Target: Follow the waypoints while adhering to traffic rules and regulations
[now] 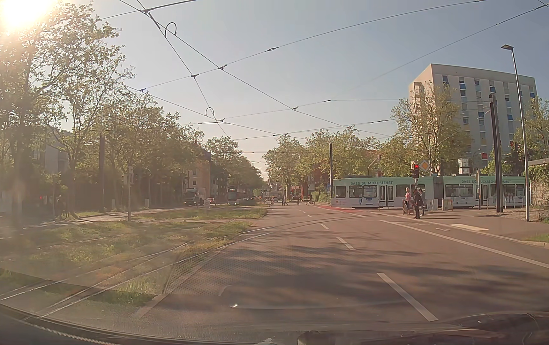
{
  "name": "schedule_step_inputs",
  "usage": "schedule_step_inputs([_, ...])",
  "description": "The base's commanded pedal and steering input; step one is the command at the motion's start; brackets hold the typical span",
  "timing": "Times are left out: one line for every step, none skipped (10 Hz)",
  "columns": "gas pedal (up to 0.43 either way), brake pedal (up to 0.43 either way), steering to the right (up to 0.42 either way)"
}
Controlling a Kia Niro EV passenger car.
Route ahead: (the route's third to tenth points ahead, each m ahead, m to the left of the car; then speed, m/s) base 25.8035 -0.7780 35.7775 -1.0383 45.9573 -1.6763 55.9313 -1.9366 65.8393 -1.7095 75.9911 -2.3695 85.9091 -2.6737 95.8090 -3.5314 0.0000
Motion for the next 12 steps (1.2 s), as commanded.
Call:
schedule_step_inputs([0.000,0.262,-0.012])
schedule_step_inputs([0.000,0.262,-0.013])
schedule_step_inputs([0.000,0.262,-0.012])
schedule_step_inputs([0.000,0.262,-0.012])
schedule_step_inputs([0.000,0.262,-0.013])
schedule_step_inputs([0.000,0.262,-0.012])
schedule_step_inputs([0.000,0.262,-0.013])
schedule_step_inputs([0.000,0.262,-0.012])
schedule_step_inputs([0.000,0.262,-0.012])
schedule_step_inputs([0.000,0.262,-0.013])
schedule_step_inputs([0.000,0.262,-0.012])
schedule_step_inputs([0.000,0.262,-0.012])
